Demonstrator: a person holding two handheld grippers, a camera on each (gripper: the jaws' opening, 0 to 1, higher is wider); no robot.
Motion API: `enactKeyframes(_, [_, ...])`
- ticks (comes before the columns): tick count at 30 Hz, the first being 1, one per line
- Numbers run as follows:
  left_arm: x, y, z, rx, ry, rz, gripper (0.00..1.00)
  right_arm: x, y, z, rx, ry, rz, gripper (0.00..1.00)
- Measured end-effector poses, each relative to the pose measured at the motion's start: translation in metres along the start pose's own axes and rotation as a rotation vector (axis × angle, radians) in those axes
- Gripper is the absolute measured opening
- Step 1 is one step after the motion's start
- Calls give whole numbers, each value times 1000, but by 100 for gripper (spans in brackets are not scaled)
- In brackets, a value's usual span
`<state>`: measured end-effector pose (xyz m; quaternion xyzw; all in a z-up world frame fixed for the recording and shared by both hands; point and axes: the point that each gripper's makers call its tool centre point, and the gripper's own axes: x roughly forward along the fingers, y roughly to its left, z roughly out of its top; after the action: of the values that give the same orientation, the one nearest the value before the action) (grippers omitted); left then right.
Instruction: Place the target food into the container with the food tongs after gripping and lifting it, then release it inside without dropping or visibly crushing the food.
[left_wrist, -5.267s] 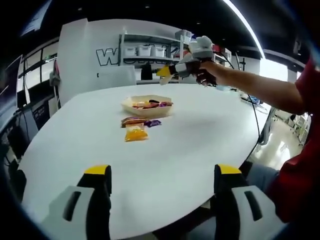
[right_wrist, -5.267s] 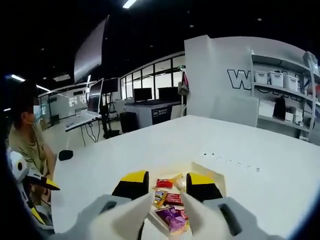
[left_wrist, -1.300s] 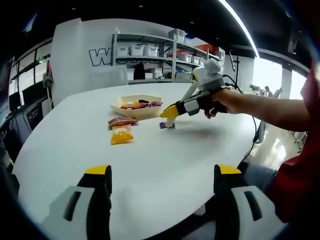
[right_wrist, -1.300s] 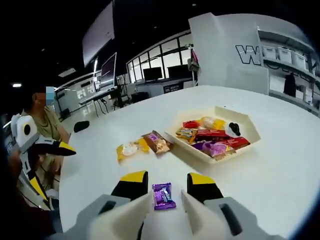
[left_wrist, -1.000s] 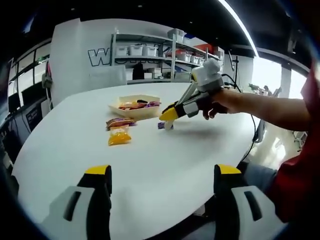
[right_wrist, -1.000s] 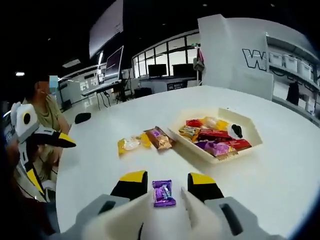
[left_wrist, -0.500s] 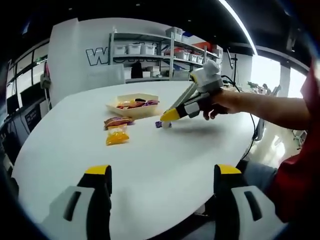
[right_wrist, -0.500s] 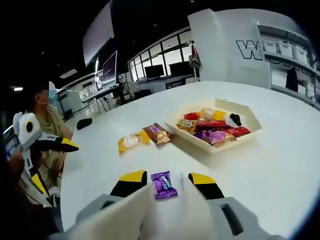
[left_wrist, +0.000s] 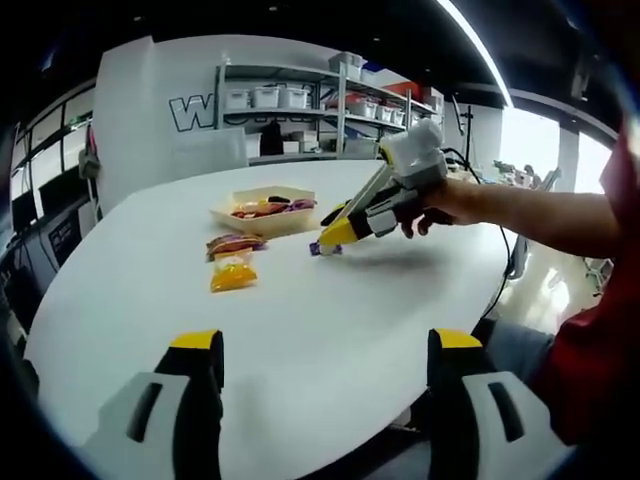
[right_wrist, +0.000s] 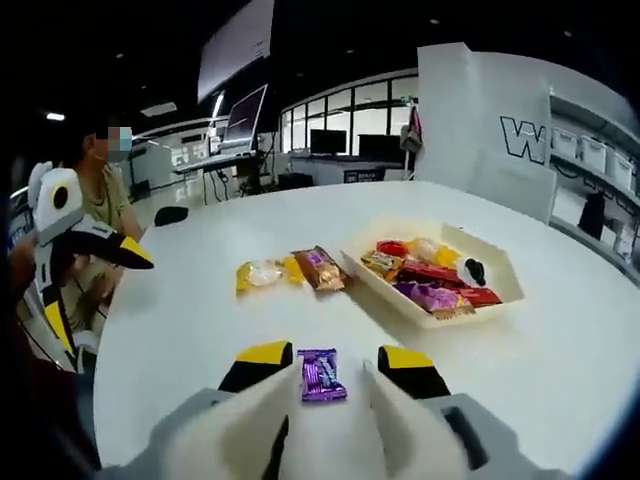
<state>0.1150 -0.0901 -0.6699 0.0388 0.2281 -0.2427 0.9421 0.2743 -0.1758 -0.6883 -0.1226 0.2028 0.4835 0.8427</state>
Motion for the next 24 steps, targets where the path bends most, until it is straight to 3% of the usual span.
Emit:
enactKeyframes(10, [-1, 2, 0, -6, -6, 3, 81, 1, -3, 12, 44, -23, -24, 25])
enactKeyframes(15, [-2, 2, -3, -12, -4, 5, 81, 8, 2, 1, 98, 46, -7, 25])
enactKeyframes(16, [-2, 3, -4, -12, -5, 5, 81, 8, 2, 5, 69, 11, -11, 25])
enactKeyframes(21, [-4, 5, -5, -19, -7, 11, 81, 8, 1, 4, 79, 41, -20, 22])
enactKeyframes(24, [-4, 5, -4, -21, -10, 11, 81, 8, -2, 4, 165, 43, -43, 19])
